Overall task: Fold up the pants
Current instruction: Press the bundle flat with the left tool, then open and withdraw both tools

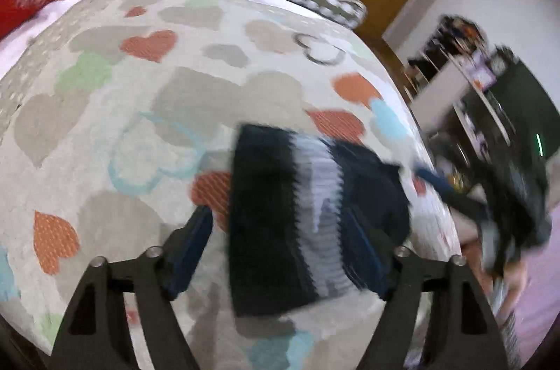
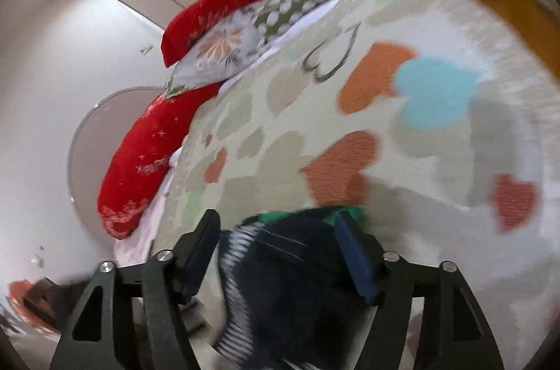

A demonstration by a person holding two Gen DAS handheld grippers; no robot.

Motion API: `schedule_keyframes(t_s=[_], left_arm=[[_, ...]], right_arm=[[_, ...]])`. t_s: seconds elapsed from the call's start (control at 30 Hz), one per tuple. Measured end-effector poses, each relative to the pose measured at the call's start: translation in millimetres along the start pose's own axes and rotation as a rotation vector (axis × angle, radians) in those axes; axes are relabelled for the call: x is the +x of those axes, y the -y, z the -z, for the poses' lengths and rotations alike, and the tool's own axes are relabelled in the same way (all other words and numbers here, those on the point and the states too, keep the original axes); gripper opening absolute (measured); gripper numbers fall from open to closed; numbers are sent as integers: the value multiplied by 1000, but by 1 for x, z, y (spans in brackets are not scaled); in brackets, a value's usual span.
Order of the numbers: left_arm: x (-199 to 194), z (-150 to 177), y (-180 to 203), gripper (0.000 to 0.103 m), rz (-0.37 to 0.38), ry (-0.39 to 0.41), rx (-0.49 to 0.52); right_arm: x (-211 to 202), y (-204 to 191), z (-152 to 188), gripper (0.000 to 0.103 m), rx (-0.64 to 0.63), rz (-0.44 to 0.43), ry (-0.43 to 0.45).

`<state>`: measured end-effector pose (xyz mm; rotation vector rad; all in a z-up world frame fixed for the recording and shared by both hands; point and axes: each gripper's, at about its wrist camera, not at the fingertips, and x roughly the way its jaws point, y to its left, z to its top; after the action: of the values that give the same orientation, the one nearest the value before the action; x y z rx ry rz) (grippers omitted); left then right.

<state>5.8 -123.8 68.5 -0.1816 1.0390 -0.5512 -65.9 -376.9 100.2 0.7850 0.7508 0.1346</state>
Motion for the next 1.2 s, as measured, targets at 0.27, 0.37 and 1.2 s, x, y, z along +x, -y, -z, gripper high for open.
schedule_keyframes(t_s=[0.27, 0.37, 1.2], left_arm=[[51, -18, -18, 79, 92, -136, -58], [67, -19, -16, 83, 92, -171, -54], [89, -100, -19, 44, -37, -85, -43]], right_arm=[[10, 39, 30, 80, 58, -54, -105], [25, 38, 37, 80, 74, -87, -137], [114, -2, -40, 61, -86, 132, -112]])
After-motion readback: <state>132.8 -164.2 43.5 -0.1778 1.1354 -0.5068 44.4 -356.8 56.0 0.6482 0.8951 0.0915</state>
